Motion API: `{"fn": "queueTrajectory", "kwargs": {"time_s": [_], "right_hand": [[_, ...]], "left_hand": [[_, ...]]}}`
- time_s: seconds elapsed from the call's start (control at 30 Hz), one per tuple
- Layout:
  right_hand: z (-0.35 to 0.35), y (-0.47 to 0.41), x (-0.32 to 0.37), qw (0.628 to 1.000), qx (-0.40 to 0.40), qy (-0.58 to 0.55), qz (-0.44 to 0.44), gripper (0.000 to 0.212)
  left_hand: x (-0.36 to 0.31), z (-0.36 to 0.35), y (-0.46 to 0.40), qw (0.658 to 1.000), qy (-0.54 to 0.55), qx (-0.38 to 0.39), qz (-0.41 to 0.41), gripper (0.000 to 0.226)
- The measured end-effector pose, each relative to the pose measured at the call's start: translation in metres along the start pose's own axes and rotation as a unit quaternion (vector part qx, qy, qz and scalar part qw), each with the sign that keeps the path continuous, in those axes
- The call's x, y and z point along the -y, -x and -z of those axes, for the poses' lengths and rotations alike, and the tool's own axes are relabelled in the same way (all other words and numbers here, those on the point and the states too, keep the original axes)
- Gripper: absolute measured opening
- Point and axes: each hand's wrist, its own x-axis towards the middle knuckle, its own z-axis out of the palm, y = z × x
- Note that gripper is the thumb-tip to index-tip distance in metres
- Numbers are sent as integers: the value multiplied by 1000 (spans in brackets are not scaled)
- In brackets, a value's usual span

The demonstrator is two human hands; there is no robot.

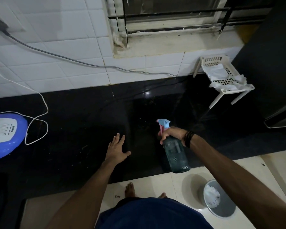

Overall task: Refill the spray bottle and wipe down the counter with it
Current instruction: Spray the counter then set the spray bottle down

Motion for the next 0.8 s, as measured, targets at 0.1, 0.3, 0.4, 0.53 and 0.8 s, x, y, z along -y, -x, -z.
{"fn": "queueTrajectory", "kwargs": {"time_s": [0.1,0.3,0.4,0.53,0.8], "right_hand": [[-9,-7,0,999,1,25,33,42],[-61,-29,24,978,-63,105,171,49],[-98,-43,41,954,-118,103,256,48],[-152,-55,66,926,-122,117,337,52],[-218,-78,107,907,-46,171,381,104]], "left_hand": [[2,4,1,1000,26,2,3,113],[-15,20,19,967,251,26,-34,124],[-17,28,27,939,341,6,-52,111],[-10,39,30,897,428,-109,-21,102],[61,84,34,892,376,-248,37,81]]}}
